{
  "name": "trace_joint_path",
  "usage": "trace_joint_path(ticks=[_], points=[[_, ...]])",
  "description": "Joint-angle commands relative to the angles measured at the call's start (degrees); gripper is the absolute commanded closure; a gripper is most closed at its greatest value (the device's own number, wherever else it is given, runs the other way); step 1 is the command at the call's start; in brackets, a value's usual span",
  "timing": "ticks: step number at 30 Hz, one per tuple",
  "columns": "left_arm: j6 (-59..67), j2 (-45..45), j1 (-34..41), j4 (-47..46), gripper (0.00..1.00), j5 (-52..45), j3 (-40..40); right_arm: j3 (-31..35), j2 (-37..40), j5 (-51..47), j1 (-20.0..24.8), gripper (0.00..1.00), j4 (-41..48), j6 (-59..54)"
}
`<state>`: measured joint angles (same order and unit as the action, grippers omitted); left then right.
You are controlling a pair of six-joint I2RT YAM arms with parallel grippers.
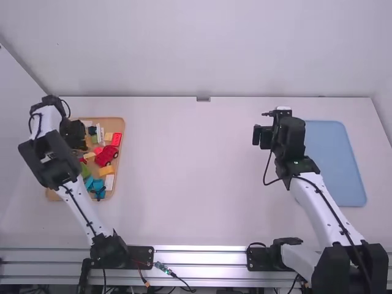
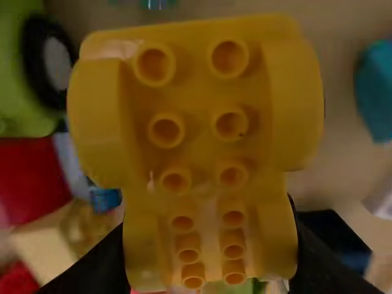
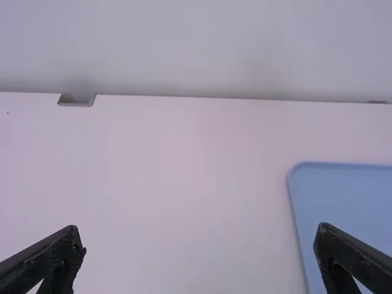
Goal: Assemble lego blocks to make yellow taxi
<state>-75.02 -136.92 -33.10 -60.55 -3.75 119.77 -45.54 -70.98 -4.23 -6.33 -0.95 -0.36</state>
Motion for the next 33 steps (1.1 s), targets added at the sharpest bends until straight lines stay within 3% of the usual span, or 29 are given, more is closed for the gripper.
trace_joint_path(ticks=[1,5,7,8,16,20,23,29,33], points=[[1.83,-0.11,-0.24,-3.14,0.53,3.20,6.73,-1.05,-0.03,-0.09,-0.11,0.01,-0.13,0.07],[9.87,-0.11,-0.17,-7.89,0.57,2.65,14.97,-1.05,-0.03,-0.07,-0.11,0.01,-0.11,0.09],[13.72,-0.11,0.31,-9.83,0.72,1.08,17.60,-1.05,-0.03,0.20,-0.17,0.01,-0.13,0.07],[19.05,-0.11,0.76,-12.08,0.98,-0.54,20.44,-1.05,-0.03,0.63,-0.15,0.01,-0.24,0.07],[34.75,-0.11,7.37,-20.96,0.98,0.38,28.53,-1.05,0.03,3.32,-0.17,0.01,-1.38,0.09],[37.91,0.24,13.46,-23.25,0.98,7.35,31.08,-1.05,0.67,3.30,-0.15,0.01,-0.72,0.11],[31.23,1.66,21.46,-25.63,0.98,19.98,31.11,-1.05,1.21,3.26,-0.04,0.01,0.61,0.09],[35.14,3.45,36.81,-20.67,0.98,23.24,30.19,-1.05,2.74,2.47,-0.04,0.01,2.10,0.09],[34.33,3.48,45.83,-18.40,0.98,31.63,29.73,-1.05,3.38,2.47,0.72,0.01,1.95,0.09]])
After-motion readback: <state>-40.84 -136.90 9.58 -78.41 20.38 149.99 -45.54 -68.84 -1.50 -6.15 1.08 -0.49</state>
